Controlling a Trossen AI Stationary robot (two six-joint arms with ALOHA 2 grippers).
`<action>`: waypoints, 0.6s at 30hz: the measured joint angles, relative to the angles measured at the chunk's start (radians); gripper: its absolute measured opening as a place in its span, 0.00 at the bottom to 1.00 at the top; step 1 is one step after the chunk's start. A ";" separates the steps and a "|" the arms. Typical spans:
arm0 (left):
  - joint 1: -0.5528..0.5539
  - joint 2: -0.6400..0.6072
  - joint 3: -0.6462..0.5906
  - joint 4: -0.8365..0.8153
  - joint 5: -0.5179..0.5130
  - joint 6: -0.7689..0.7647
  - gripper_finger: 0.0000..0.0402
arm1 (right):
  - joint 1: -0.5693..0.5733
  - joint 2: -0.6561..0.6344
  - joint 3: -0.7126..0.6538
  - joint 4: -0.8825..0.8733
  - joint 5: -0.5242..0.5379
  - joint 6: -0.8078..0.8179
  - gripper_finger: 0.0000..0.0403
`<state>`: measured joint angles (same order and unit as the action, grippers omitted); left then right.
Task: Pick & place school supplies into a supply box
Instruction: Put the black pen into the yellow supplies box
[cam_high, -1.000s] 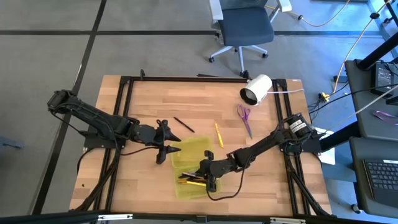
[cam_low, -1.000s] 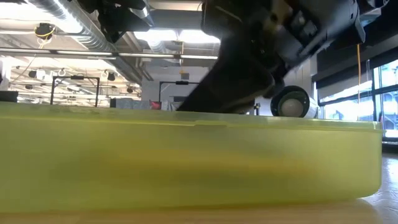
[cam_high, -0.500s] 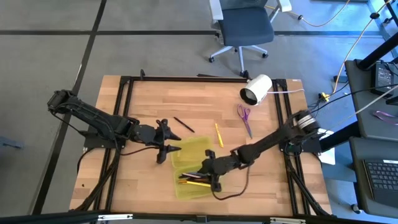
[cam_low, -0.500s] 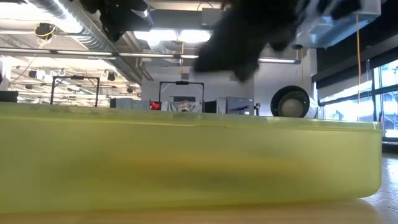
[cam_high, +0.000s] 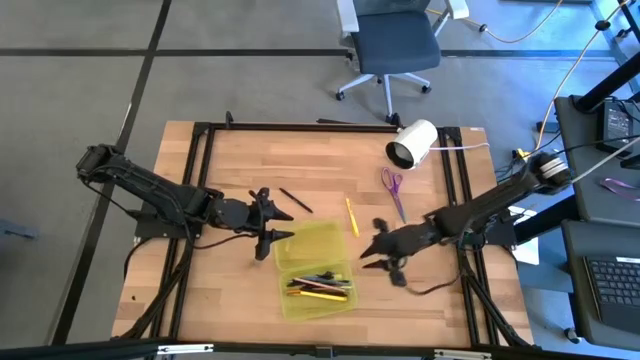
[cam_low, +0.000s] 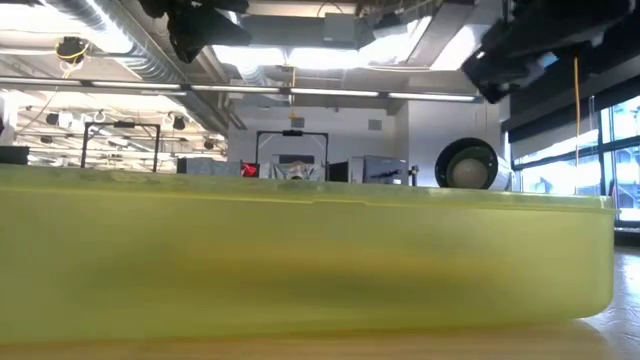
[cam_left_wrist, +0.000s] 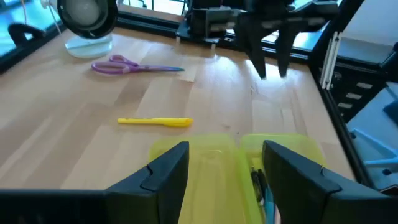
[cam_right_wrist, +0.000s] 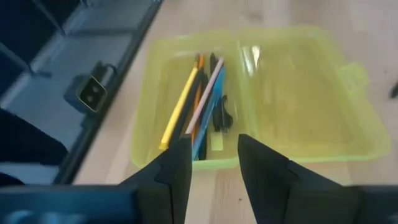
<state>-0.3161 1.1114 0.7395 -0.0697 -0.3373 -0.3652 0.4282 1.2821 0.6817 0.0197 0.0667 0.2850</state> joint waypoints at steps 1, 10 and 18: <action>0.000 0.000 0.000 -0.001 0.001 -0.019 0.49 | 0.000 -0.039 -0.040 0.032 0.006 0.014 0.33; 0.085 0.000 0.000 -0.039 -0.021 -0.108 0.49 | -0.011 -0.304 -0.238 0.172 0.226 0.022 0.33; 0.458 0.060 0.043 -0.292 0.309 0.225 0.49 | -0.089 -0.329 -0.246 0.203 0.359 0.026 0.33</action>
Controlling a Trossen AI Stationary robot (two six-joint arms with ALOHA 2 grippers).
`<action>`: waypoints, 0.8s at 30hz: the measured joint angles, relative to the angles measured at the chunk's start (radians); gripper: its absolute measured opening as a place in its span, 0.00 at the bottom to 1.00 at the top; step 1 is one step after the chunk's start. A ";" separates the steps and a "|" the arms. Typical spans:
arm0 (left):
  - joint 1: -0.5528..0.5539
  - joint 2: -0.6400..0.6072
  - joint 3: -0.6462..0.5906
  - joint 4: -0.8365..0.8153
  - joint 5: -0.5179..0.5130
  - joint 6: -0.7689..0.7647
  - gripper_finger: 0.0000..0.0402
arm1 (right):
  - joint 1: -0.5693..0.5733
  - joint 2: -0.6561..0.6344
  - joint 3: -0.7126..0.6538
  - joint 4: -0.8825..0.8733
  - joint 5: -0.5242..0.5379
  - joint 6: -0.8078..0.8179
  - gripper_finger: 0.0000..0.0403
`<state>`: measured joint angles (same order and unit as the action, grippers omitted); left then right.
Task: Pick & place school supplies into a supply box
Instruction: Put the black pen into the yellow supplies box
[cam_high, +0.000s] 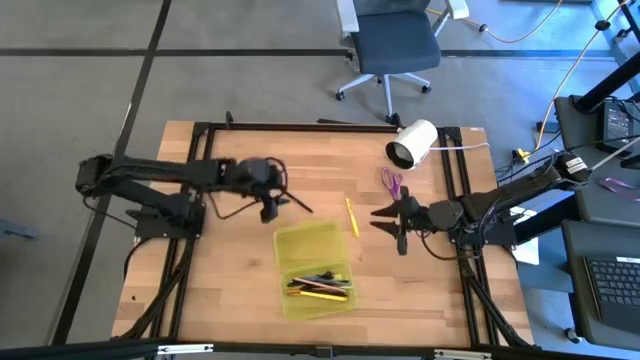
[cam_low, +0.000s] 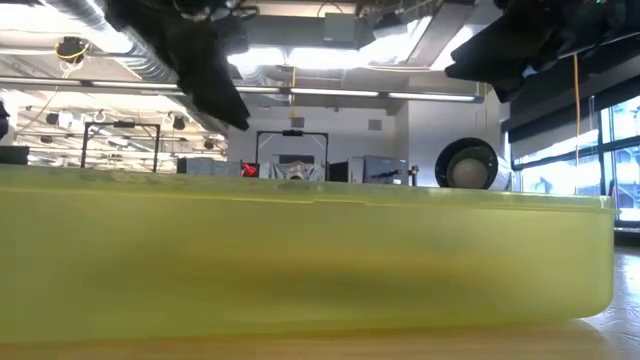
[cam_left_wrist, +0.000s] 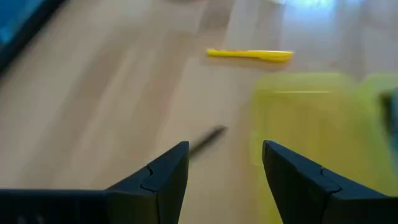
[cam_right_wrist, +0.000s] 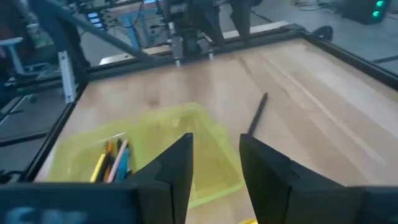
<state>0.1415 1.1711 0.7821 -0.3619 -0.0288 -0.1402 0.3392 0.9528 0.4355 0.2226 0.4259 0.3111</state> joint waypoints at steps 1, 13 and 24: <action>0.036 0.015 0.007 0.002 0.020 0.077 0.49 | -0.010 0.000 0.000 0.000 0.000 0.000 0.33; 0.296 0.296 0.093 -0.040 0.236 0.645 0.49 | -0.075 0.004 0.000 0.001 0.012 0.065 0.33; 0.295 0.479 0.102 -0.058 0.233 0.685 0.49 | -0.077 0.003 0.000 -0.003 0.091 0.076 0.33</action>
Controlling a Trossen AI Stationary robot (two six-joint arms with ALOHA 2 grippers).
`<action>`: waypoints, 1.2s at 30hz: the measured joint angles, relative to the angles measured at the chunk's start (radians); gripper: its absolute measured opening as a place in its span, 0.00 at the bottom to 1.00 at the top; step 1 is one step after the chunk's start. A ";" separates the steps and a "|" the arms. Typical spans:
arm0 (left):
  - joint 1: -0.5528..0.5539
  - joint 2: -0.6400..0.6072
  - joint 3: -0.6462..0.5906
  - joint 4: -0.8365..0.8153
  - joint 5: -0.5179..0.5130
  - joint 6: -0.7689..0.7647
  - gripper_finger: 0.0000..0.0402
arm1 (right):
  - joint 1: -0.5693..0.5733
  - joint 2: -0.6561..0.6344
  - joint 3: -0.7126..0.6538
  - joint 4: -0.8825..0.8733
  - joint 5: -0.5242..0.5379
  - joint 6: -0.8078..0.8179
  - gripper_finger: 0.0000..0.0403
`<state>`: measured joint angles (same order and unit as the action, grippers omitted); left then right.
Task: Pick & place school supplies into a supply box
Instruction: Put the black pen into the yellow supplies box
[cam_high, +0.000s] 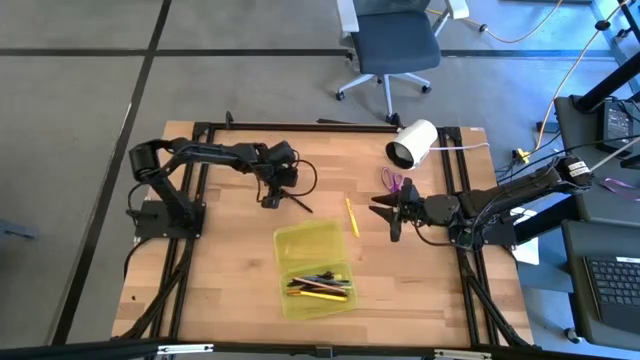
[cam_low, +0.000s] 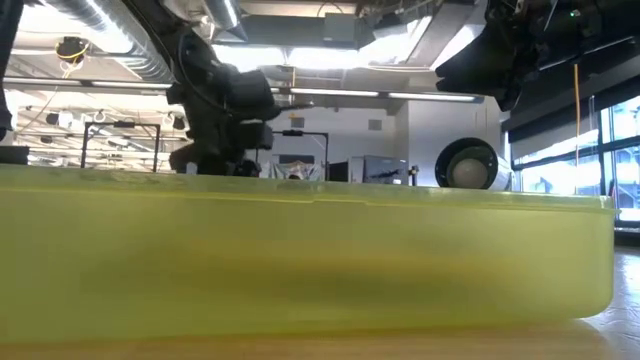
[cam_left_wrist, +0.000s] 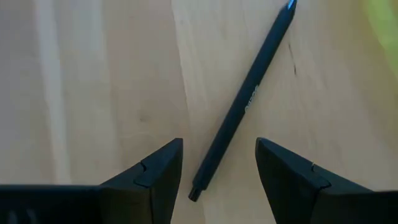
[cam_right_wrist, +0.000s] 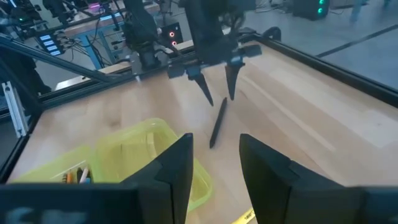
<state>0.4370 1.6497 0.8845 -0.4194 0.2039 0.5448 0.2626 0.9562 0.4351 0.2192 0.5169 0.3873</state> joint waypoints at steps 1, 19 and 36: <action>0.000 0.012 0.000 0.000 -0.002 0.001 0.49 | 0.000 0.000 0.000 0.000 0.000 0.000 0.33; -0.012 0.080 0.003 -0.005 -0.055 -0.057 0.27 | 0.000 0.000 0.000 -0.015 -0.003 -0.001 0.33; -0.066 -0.031 -0.004 -0.044 -0.072 -0.310 0.05 | 0.001 0.000 0.000 -0.053 -0.054 -0.002 0.33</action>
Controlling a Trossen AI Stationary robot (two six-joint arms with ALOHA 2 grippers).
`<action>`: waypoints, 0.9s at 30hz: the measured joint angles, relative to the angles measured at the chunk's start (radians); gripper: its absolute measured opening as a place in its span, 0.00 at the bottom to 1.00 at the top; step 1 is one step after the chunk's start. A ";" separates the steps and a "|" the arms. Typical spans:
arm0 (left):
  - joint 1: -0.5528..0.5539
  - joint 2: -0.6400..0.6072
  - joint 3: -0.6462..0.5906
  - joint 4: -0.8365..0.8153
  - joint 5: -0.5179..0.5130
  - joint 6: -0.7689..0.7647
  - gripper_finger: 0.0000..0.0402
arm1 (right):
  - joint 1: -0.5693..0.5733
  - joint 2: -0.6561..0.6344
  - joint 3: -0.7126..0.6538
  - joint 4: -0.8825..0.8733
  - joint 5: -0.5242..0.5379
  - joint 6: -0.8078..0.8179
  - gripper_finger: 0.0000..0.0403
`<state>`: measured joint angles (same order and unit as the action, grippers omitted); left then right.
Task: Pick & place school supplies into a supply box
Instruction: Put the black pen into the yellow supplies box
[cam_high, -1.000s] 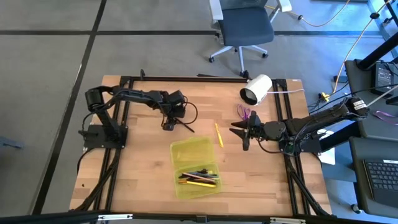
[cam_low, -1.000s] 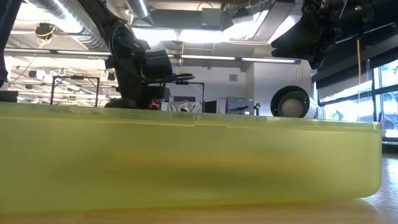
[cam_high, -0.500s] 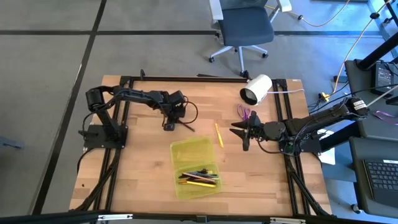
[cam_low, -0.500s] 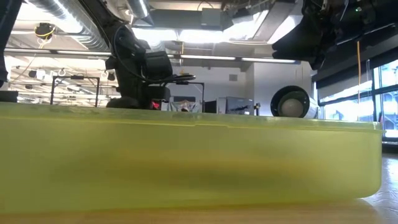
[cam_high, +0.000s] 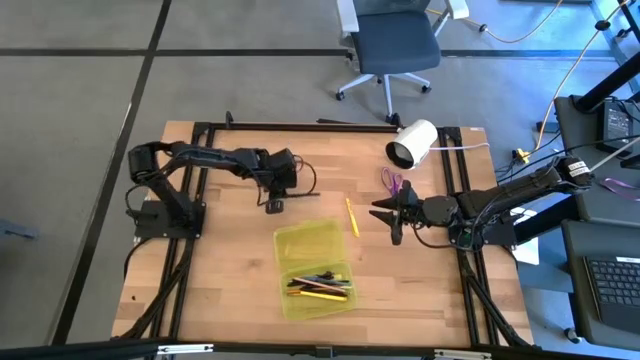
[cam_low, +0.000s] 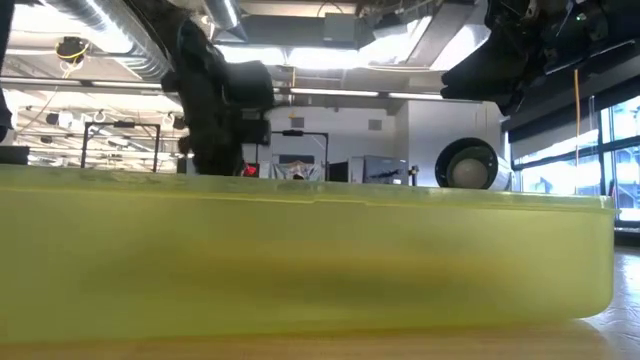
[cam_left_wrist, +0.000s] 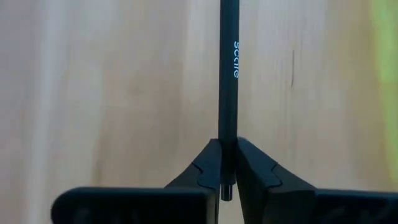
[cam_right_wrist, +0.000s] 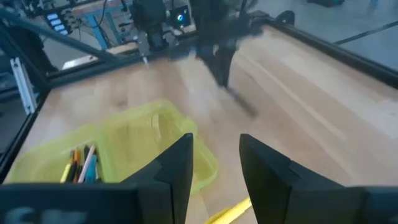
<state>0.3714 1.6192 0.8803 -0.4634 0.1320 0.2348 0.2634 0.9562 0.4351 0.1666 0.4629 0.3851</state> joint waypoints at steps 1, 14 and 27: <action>-0.005 -0.026 0.001 -0.001 0.000 -0.031 0.05 | 0.000 0.000 0.000 -0.008 -0.010 0.001 0.33; -0.409 -0.250 0.002 0.104 -0.063 -0.555 0.04 | -0.005 0.000 0.000 -0.112 -0.018 0.139 0.33; -0.789 0.004 0.183 0.114 -0.269 -0.956 0.03 | -0.005 0.000 0.000 -0.103 -0.120 0.163 0.33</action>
<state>-0.4173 1.6235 1.0635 -0.3495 -0.1368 -0.7208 0.2581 0.9565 0.4355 0.0631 0.3424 0.5476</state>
